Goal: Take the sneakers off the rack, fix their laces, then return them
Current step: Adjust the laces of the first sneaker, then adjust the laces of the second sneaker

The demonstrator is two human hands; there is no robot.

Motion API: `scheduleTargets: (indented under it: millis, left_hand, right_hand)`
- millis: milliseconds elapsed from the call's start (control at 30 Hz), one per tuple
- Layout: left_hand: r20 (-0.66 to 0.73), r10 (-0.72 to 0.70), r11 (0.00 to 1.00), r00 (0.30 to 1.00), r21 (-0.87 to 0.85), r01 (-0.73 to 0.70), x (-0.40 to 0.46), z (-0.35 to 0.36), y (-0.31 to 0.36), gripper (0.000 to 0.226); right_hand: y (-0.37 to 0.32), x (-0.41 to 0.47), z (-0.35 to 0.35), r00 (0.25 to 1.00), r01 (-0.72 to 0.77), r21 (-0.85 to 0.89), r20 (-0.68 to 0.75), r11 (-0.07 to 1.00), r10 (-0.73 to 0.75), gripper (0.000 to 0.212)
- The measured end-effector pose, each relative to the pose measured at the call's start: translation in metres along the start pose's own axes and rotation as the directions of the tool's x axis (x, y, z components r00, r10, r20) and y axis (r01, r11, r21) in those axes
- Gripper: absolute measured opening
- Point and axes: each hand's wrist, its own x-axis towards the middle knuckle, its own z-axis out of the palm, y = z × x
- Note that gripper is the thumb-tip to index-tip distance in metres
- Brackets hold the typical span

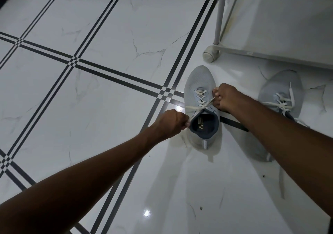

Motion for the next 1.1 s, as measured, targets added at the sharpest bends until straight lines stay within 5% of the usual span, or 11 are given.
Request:
scheduleTargets:
  millis: [267, 433, 567, 667, 767, 900, 933, 1000, 1100]
  left_hand:
    - [0.057, 0.007, 1.0, 0.998, 0.001, -0.007, 0.001, -0.008, -0.002, 0.017]
    - [0.16, -0.102, 0.988, 0.982, -0.101, 0.119, 0.011, -0.024, -0.005, 0.024]
    - [0.183, -0.176, 0.977, 0.967, 0.157, 0.148, 0.035, -0.053, 0.007, 0.056]
    - [0.032, -0.184, 0.959, 0.982, 0.223, 0.173, 0.059, -0.078, 0.031, 0.064]
    - [-0.149, -0.091, 0.983, 0.985, 0.142, 0.113, 0.084, -0.084, 0.057, 0.052]
    - [-0.178, 0.074, 0.996, 0.981, -0.039, -0.082, 0.114, -0.055, 0.106, 0.037]
    - [-0.141, 0.115, 0.986, 0.983, -0.107, -0.13, 0.119, -0.045, 0.118, 0.036]
    - [-0.096, 0.189, 0.962, 0.977, -0.18, -0.203, 0.127, -0.023, 0.138, 0.039]
    - [-0.085, 0.265, 0.948, 0.961, -0.157, -0.275, 0.136, 0.004, 0.162, 0.039]
  right_hand:
    - [0.006, -0.002, -0.005, 0.996, 0.053, 0.009, 0.072, 0.999, -0.053, 0.033]
    - [0.006, -0.015, -0.019, 0.971, 0.164, -0.165, 0.202, 0.973, -0.13, 0.032]
    - [-0.006, -0.035, -0.028, 0.964, 0.255, -0.34, 0.159, 0.905, -0.212, 0.026]
    - [-0.031, -0.055, -0.04, 0.936, 0.337, -0.63, 0.145, 0.7, -0.32, 0.028]
    - [-0.056, -0.086, -0.061, 0.919, 0.387, -0.789, 0.29, 0.476, -0.267, 0.022]
    - [-0.07, -0.111, -0.12, 0.757, 0.41, -0.903, 0.416, -0.129, -0.504, 0.019]
    - [-0.068, -0.114, -0.139, 0.708, 0.377, -0.909, 0.408, -0.18, -0.576, 0.018]
    - [-0.054, -0.112, -0.176, 0.672, 0.364, -0.927, 0.331, -0.094, -0.662, 0.012]
    - [-0.026, -0.1, -0.21, 0.719, 0.384, -0.915, 0.212, 0.124, -0.662, 0.01]
